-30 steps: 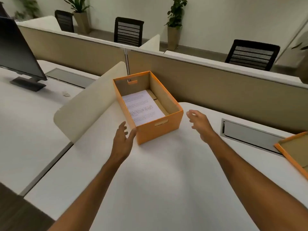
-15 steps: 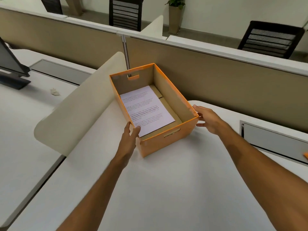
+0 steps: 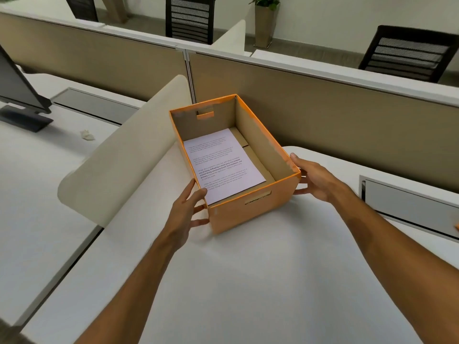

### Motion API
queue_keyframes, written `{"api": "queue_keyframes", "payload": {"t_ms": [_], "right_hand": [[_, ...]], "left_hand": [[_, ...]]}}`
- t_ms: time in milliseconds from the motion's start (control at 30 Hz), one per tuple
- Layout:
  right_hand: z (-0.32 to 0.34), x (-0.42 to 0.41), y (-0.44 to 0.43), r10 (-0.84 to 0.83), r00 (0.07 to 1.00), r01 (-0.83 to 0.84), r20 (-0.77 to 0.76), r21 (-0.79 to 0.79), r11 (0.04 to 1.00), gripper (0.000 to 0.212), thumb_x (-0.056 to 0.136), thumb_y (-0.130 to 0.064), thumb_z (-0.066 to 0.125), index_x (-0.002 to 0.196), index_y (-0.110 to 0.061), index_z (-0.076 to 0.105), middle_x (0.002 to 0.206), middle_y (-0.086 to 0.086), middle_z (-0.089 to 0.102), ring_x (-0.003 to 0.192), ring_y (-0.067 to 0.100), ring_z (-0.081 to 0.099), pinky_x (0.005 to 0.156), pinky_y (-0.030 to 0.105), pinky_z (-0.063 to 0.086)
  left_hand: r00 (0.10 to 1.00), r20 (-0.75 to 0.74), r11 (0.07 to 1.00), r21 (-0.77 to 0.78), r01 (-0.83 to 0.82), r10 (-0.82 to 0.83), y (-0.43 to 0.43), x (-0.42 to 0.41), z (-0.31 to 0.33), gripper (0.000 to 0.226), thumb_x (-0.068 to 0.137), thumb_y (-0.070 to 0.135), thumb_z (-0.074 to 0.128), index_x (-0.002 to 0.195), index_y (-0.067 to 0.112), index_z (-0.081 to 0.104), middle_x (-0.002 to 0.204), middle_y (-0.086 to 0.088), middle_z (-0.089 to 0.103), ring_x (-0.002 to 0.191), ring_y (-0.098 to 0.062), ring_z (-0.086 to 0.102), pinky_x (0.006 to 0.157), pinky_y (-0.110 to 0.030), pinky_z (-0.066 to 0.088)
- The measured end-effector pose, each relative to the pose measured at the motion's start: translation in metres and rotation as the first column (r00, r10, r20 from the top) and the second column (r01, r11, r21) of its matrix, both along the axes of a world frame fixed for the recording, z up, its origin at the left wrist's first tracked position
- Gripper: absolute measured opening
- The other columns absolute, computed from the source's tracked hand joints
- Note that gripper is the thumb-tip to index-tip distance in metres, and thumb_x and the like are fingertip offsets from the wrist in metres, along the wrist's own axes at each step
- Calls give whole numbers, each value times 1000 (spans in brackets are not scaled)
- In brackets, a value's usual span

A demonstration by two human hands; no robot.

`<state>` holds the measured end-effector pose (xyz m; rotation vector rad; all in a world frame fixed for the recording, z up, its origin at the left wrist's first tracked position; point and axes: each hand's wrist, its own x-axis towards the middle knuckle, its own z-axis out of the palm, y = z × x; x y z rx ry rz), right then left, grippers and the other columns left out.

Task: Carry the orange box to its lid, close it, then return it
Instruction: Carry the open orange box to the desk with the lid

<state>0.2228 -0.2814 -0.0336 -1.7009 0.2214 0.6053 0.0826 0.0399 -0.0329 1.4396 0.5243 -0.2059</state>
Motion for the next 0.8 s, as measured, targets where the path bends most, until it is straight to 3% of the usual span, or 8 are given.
{"api": "queue_keyframes", "payload": {"t_ms": [100, 267, 433, 600, 800], "right_hand": [[10, -22, -13, 6, 1000, -7, 11, 38, 999, 46, 76, -70, 66, 108, -39, 74, 99, -2, 73, 109, 28, 63, 69, 48, 60], [16, -70, -43, -42, 999, 44, -19, 148, 988, 60, 71, -73, 70, 121, -40, 69, 129, 5, 62, 119, 28, 57, 82, 65, 54], [18, -135, -77, -99, 995, 99, -13, 229, 968, 58, 78, -70, 65, 128, -39, 65, 129, 11, 64, 120, 33, 59, 81, 63, 56], [27, -208, -110, -208, 977, 194, 36, 244, 950, 53, 74, -71, 68, 119, -43, 69, 116, -3, 73, 116, 31, 62, 76, 61, 58], [31, -302, -142, -322, 946, 302, 45, 246, 921, 56, 74, -72, 65, 122, -43, 67, 126, -1, 68, 115, 28, 62, 80, 66, 55]], "left_hand": [[1000, 11, 1000, 11, 28, -28, 0, -12, 5, 66, 91, 46, 62, 151, 43, 36, 136, -2, 64, 122, -36, 60, 93, -59, 55], [995, 39, 995, 24, 95, -96, -14, -35, 15, 64, 89, 46, 65, 149, 41, 42, 135, -2, 64, 117, -36, 64, 88, -57, 57], [985, 57, 985, 60, 162, -166, -43, -65, 27, 67, 88, 47, 64, 150, 40, 39, 139, -1, 62, 117, -33, 64, 88, -56, 58], [965, 80, 964, 106, 242, -251, -84, -107, 36, 62, 90, 60, 52, 149, 49, 35, 150, 5, 52, 128, -31, 56, 92, -50, 55], [952, 128, 961, 64, 270, -277, -145, -169, 43, 56, 85, 79, 37, 139, 64, 39, 150, 20, 48, 131, -18, 50, 102, -55, 45]]}}
